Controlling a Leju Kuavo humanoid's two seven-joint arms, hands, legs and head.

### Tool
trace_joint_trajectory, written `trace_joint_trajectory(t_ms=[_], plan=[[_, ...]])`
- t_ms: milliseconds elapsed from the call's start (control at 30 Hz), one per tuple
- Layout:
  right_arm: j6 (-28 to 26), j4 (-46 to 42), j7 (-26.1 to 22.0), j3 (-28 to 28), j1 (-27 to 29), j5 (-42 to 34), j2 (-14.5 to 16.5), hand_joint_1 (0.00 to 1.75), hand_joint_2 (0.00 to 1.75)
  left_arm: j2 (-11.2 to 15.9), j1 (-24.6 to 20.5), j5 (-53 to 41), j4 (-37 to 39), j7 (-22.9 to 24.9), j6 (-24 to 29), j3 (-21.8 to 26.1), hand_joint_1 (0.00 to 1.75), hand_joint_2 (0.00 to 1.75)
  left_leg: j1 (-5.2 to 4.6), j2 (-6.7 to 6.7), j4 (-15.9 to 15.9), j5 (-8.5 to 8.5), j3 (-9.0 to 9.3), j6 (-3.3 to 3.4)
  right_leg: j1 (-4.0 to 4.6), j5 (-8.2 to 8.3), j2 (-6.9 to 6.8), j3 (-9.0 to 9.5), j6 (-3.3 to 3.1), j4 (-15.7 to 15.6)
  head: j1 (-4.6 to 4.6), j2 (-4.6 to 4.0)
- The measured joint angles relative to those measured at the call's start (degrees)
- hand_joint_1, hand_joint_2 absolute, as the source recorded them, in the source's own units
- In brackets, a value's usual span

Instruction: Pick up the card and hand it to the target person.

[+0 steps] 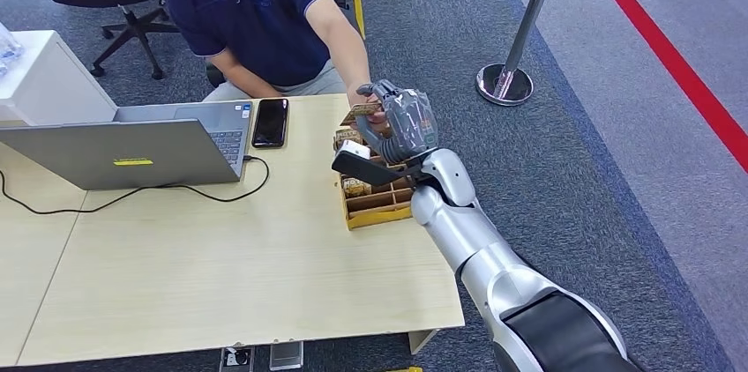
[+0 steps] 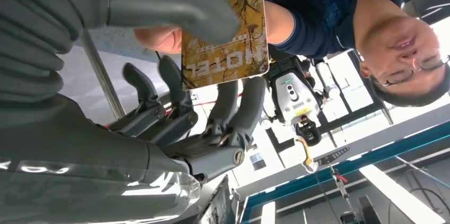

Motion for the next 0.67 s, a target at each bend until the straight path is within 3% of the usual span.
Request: trace_joint_trajectory(t_ms=[33, 367, 667], plan=[[-0.14, 0.05, 0.01, 0.00, 0.00, -0.05, -0.01, 0.00, 0.00, 0.00, 0.01, 0.07, 0.00, -0.14, -0.27, 0.01, 0.00, 0.00, 0.00, 0.00, 0.00, 0.00, 0.00, 0.00, 0.00, 0.00, 0.00, 0.00, 0.00, 0.00, -0.02, 0.00], [-1.78, -0.32, 0.52, -0.04, 0.16, -0.25, -0.62, 0.00, 0.00, 0.00, 0.04, 0.11, 0.02, 0.19, 0.75, 0.06, 0.00, 0.00, 0.00, 0.00, 0.01, 0.00, 0.01, 0.00, 0.00, 0.00, 0.00, -0.01, 0.00, 0.00, -0.04, 0.00], [-3.12, -2.16, 1.74, -1.44, 1.05, -0.90, -3.16, 0.00, 0.00, 0.01, 0.18, 0.27, 0.02, 0.13, 1.15, 0.11, 0.00, 0.00, 0.00, 0.00, 0.02, 0.00, 0.01, 0.00, 0.00, 0.00, 0.00, -0.01, 0.00, -0.02, -0.03, 0.00]])
